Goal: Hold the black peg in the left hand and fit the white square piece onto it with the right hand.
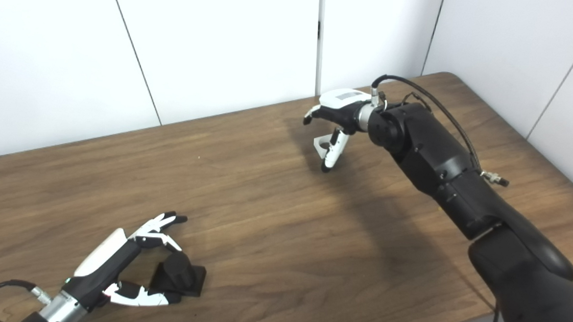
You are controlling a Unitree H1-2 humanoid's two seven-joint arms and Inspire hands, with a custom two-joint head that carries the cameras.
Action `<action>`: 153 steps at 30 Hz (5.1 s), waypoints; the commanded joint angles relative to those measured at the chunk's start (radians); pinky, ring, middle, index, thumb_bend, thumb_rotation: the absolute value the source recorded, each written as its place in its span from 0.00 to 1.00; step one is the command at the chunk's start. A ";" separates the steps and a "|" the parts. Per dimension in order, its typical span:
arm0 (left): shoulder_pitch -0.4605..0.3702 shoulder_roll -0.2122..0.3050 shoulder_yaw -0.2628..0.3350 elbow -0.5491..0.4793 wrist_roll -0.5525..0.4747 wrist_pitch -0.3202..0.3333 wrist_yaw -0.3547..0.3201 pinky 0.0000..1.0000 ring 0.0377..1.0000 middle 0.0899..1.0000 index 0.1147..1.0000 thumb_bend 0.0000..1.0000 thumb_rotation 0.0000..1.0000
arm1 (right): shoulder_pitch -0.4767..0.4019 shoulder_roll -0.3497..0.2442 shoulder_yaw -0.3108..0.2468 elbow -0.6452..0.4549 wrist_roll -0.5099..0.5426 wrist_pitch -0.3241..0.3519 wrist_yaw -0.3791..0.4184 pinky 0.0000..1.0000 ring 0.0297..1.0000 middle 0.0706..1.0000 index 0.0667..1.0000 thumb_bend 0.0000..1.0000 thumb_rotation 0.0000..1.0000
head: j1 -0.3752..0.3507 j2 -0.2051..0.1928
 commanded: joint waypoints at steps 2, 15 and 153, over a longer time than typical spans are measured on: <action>0.013 0.022 -0.016 0.024 0.053 0.028 -0.029 0.99 1.00 0.93 0.43 0.52 0.06 | -0.058 -0.036 -0.014 0.003 -0.018 0.018 -0.012 0.86 0.94 0.94 0.86 0.91 0.30 | 0.000 0.001; 0.020 0.028 -0.012 0.012 0.051 0.031 -0.031 1.00 1.00 0.94 0.43 0.52 0.06 | -0.062 -0.019 0.001 0.129 -0.029 -0.014 -0.100 0.81 0.90 0.91 0.79 0.86 0.27 | 0.012 0.006; -0.008 -0.035 -0.073 0.055 0.138 0.109 0.014 1.00 1.00 0.94 0.43 0.52 0.07 | 0.075 0.060 -0.036 -0.480 0.230 -0.237 -0.048 0.75 0.79 0.74 0.44 0.51 0.14 | 0.327 0.046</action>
